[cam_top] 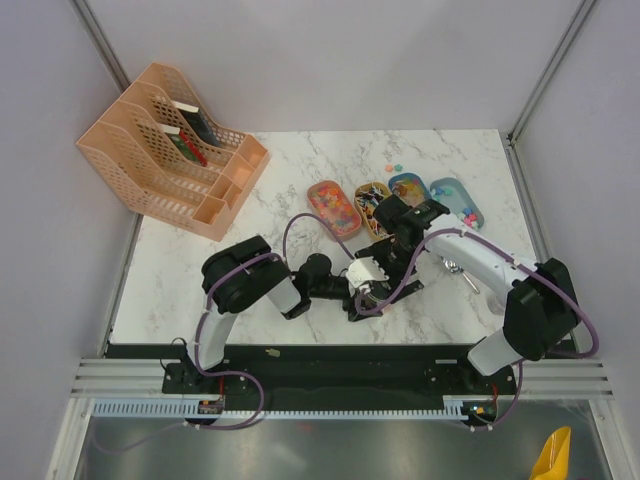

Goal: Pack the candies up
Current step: Screw the bottle lid onto the packing bottle.

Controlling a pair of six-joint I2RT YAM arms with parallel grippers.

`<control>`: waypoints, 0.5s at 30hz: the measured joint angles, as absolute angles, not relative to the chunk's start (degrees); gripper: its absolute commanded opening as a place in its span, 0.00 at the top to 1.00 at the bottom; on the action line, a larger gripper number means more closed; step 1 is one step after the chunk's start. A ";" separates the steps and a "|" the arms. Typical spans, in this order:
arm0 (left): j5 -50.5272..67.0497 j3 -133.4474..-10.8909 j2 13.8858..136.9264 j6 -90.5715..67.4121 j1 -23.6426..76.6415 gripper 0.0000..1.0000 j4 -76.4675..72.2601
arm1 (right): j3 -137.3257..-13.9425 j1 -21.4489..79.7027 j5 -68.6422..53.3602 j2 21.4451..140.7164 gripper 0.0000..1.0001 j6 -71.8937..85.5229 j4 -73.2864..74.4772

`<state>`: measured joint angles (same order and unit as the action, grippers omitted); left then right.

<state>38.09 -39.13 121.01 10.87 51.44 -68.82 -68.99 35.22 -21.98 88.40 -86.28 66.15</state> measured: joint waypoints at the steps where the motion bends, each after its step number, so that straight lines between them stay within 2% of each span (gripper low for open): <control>1: 38.09 -39.22 121.03 10.90 51.44 0.74 -68.71 | -68.47 35.16 -21.89 87.94 0.02 -86.15 65.78; 2: 38.09 -39.38 121.03 10.90 51.44 0.77 -68.53 | -67.96 35.09 -21.74 87.50 0.02 -86.06 65.39; 4: 38.09 -39.70 121.08 10.87 51.44 0.97 -68.14 | -66.63 35.00 -21.06 86.21 0.02 -85.69 64.45; 15: 40.60 -42.37 121.89 10.87 51.66 0.98 -65.67 | -59.55 35.03 -19.00 79.05 0.02 -81.38 59.20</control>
